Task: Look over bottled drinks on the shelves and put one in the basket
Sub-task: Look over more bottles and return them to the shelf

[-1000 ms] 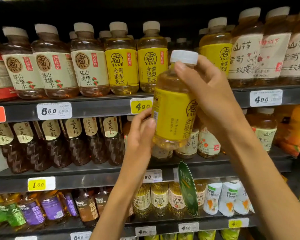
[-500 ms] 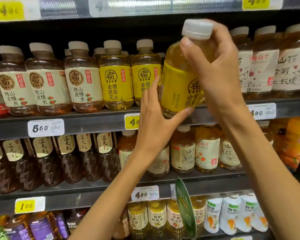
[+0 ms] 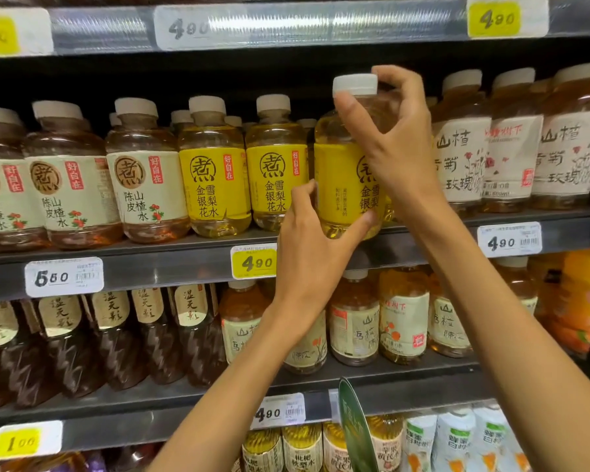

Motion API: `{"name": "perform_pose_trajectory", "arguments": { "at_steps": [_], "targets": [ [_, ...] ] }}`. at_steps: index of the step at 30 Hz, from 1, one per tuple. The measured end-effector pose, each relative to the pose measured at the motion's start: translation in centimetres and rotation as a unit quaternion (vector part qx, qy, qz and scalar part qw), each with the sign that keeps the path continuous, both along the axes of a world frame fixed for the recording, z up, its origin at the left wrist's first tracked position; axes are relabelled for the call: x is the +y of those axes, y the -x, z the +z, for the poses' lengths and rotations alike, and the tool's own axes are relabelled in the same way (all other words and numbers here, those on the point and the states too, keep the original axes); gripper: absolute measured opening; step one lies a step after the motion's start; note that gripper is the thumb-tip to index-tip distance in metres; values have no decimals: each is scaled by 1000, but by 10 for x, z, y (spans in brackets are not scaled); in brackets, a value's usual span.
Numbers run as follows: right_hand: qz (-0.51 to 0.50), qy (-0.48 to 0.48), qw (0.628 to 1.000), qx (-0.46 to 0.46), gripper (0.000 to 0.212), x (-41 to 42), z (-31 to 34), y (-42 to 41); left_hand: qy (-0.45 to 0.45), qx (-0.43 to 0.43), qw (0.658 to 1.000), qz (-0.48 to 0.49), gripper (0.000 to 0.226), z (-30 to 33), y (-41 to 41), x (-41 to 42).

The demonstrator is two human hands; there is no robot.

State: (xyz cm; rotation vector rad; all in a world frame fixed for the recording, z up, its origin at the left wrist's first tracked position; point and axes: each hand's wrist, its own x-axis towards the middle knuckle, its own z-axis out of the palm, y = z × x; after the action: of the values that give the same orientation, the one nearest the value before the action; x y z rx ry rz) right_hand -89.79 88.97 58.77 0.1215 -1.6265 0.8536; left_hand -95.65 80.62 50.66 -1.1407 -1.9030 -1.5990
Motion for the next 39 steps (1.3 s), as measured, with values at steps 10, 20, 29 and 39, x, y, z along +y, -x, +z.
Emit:
{"name": "perform_pose_trajectory", "arguments": {
  "at_steps": [10,20,29,39],
  "targets": [
    [-35,-66,997,-23,52,11,-19,5,12,21,999,30,78,-1,0,3],
    [-95,-92,991,-19,44,24,-35,-5,25,15,999,43,75,3,-1,6],
    [-196,-191,960,-65,45,42,-23,-11,14,75,976,204,78,-5,-10,20],
    [-287,-278,914,-74,54,64,-18,0,17,115,942,314,66,-3,-23,43]
  ]
}}
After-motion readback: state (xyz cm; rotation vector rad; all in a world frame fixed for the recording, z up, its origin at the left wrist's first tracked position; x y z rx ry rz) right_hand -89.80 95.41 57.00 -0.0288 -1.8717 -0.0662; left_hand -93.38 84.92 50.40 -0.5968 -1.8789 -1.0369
